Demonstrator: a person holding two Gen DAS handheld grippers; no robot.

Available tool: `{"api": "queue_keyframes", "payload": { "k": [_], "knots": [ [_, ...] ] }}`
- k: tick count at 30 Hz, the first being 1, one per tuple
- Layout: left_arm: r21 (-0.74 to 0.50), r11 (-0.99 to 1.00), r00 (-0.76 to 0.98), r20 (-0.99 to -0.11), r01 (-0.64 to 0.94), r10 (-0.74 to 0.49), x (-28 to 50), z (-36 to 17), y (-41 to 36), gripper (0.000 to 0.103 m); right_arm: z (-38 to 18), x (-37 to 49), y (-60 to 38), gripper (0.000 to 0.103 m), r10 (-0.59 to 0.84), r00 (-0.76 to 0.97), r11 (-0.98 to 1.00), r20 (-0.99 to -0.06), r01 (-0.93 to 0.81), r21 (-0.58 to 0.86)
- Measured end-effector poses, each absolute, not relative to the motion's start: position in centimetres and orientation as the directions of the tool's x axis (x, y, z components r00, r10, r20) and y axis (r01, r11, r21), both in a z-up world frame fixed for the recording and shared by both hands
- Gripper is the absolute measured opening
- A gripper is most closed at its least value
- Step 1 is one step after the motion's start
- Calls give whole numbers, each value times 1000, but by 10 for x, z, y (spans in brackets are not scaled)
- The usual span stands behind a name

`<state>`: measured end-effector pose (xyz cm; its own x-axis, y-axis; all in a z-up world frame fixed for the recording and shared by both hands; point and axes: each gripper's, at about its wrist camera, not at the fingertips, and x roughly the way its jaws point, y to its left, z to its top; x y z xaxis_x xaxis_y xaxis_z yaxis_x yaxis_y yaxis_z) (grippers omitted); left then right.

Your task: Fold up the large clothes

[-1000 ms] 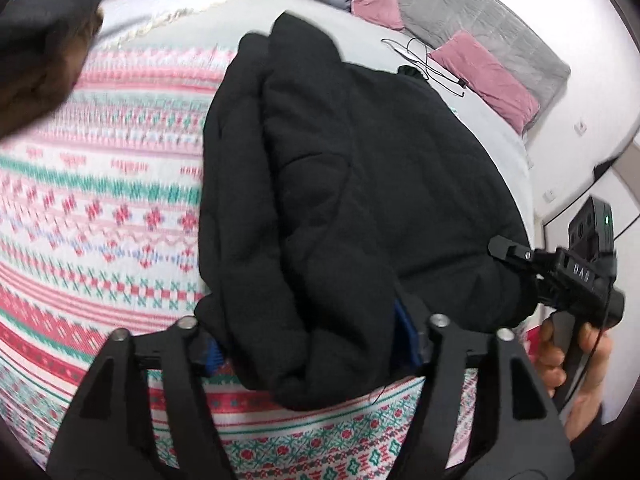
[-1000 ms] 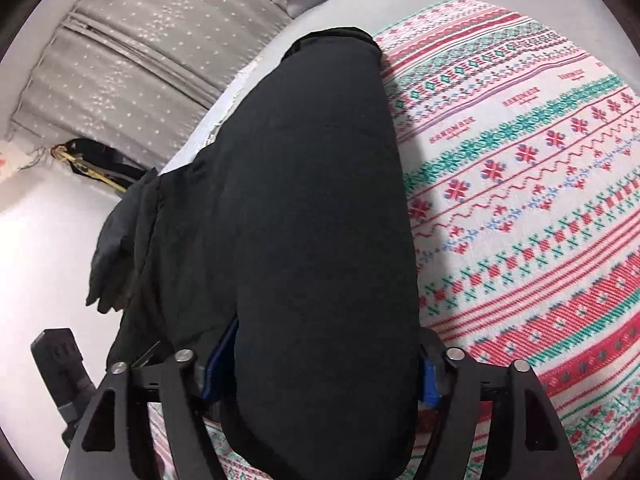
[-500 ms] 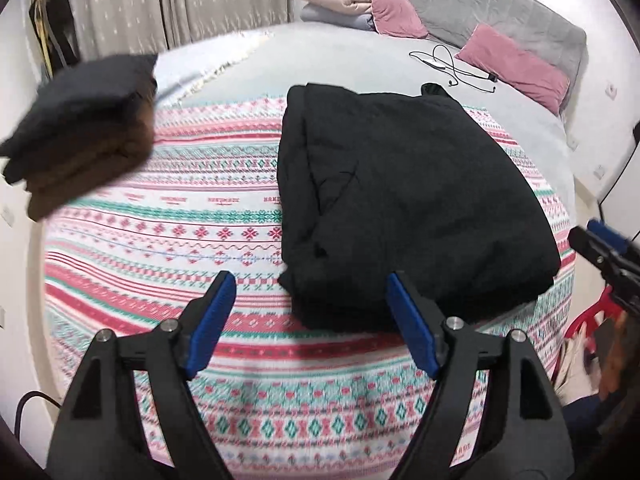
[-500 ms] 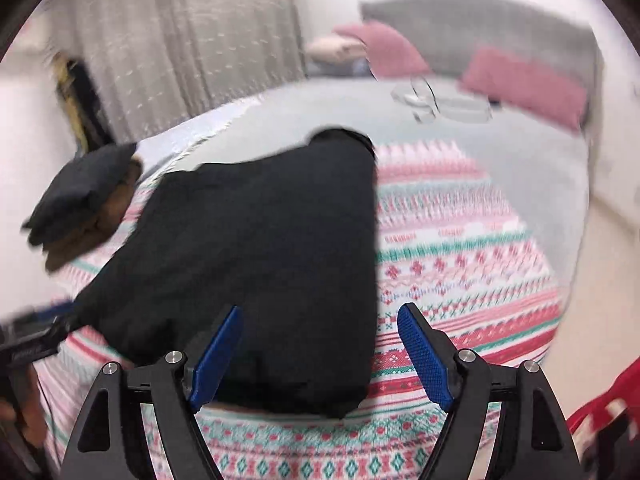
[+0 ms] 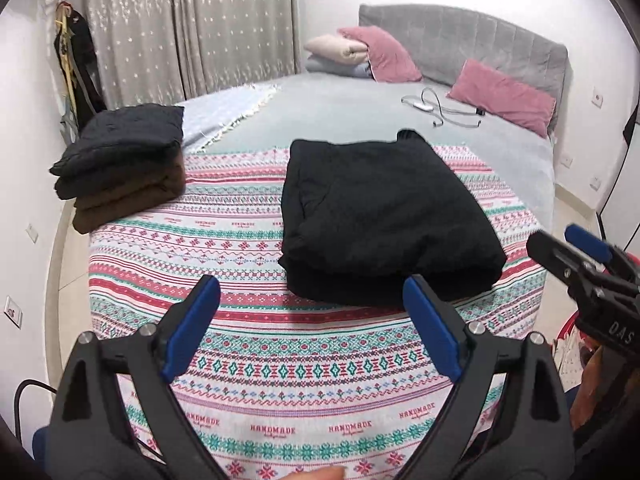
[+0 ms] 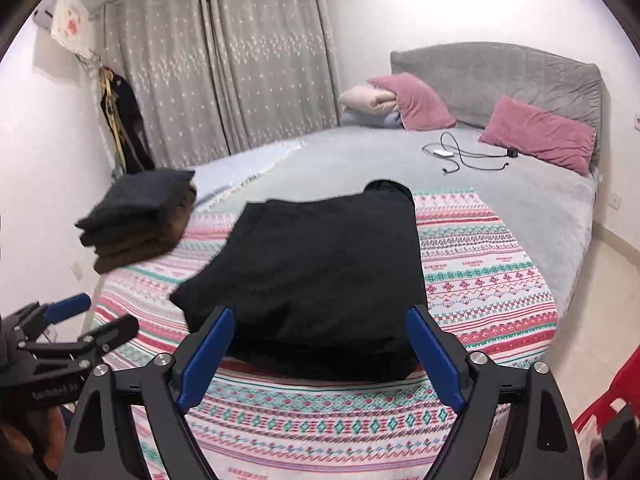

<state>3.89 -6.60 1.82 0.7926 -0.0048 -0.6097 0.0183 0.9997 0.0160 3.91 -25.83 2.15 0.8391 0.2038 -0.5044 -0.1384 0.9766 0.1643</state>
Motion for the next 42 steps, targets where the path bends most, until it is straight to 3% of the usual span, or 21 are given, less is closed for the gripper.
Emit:
{"api": "queue_keyframes", "payload": {
  "k": [2, 4, 10, 18, 42],
  "knots": [
    [5, 1000, 805, -593, 16, -10, 29, 20, -65, 94, 23, 29, -258, 96, 203, 843, 975, -498, -129, 180],
    [5, 1000, 810, -586, 18, -12, 23, 20, -67, 103, 23, 21, -257, 97, 202, 845, 975, -495, -126, 183],
    [51, 999, 823, -567, 4, 26, 22, 15, -71, 103, 14, 9, -255, 97, 181, 848, 979, -499, -107, 174],
    [69, 998, 786, -617, 2, 41, 35, 0, -74, 103, -8, 27, -254, 98, 151, 815, 983, -559, -64, 173],
    [49, 999, 772, -635, -11, 40, 43, -7, -65, 103, -5, 32, -229, 103, 67, 840, 997, -539, -35, 70]
  ]
}}
